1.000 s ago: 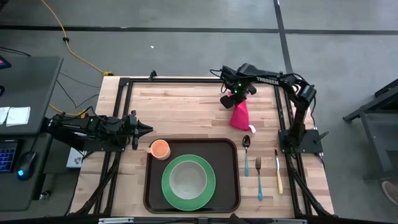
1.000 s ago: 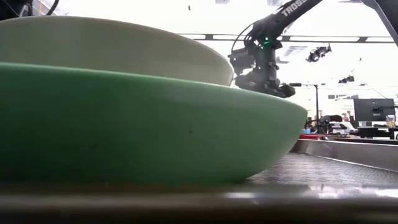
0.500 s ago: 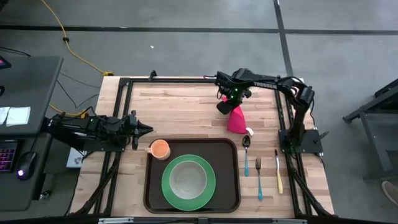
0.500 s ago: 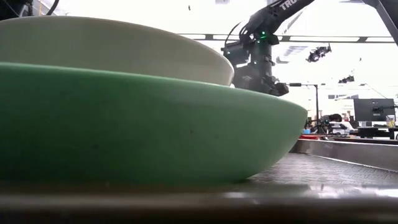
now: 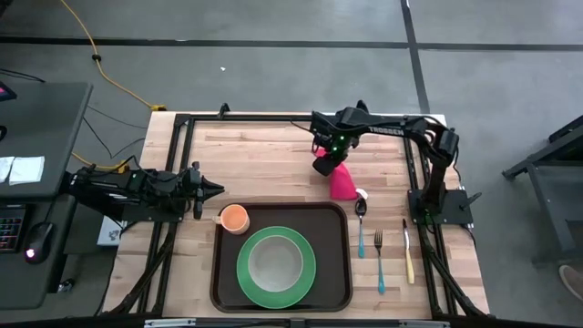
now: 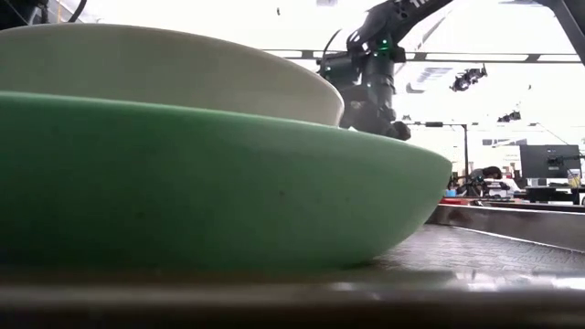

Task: Set up tray
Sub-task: Put the red table napkin to the right of the green plate on the brown tray

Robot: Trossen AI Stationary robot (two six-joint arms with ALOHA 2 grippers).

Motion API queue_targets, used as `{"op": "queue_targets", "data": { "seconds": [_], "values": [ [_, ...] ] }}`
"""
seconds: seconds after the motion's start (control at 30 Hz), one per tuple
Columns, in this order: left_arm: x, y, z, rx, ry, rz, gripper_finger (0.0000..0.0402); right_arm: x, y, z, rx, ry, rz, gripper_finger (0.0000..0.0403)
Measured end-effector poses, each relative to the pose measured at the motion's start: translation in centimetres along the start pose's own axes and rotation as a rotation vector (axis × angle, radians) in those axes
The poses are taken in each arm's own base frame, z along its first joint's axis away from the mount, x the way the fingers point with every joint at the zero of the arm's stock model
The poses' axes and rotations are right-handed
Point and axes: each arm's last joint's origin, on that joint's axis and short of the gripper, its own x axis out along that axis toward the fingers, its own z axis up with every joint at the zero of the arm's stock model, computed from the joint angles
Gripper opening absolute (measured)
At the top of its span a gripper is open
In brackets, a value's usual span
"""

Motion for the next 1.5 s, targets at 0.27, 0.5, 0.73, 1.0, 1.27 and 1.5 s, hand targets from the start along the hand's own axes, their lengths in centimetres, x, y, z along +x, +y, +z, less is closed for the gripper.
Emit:
{"op": "queue_targets", "data": {
  "seconds": [0.27, 0.5, 0.73, 1.0, 1.27, 1.5],
  "values": [
    [0.0, 0.0, 0.0, 0.0, 0.0, 0.0, 0.0074, 0.3, 1.6, -0.3, -0.083, 0.001, 0.053, 0.0],
    [0.0, 0.0, 0.0, 0.0, 0.0, 0.0, 0.0074, 0.7, 3.6, -1.0, -0.134, 0.012, 0.09, 0.0],
    [0.0, 0.0, 0.0, 0.013, 0.0, 0.0, 0.0074, 1.1, 5.4, -1.8, -0.155, 0.028, 0.095, 0.0],
    [0.0, 0.0, 0.0, 0.018, 0.0, 0.001, 0.0074, 1.6, 8.0, -2.5, -0.15, 0.005, 0.145, 0.0],
    [0.0, -0.1, 0.0, 0.018, 0.005, -0.019, 0.0074, 1.9, 10.2, -3.1, -0.089, -0.022, 0.197, 0.0],
    [0.0, -0.2, 0.0, 0.018, 0.015, -0.058, 0.0074, 2.2, 11.8, -4.0, -0.059, -0.014, 0.208, 0.0]
  ]
}}
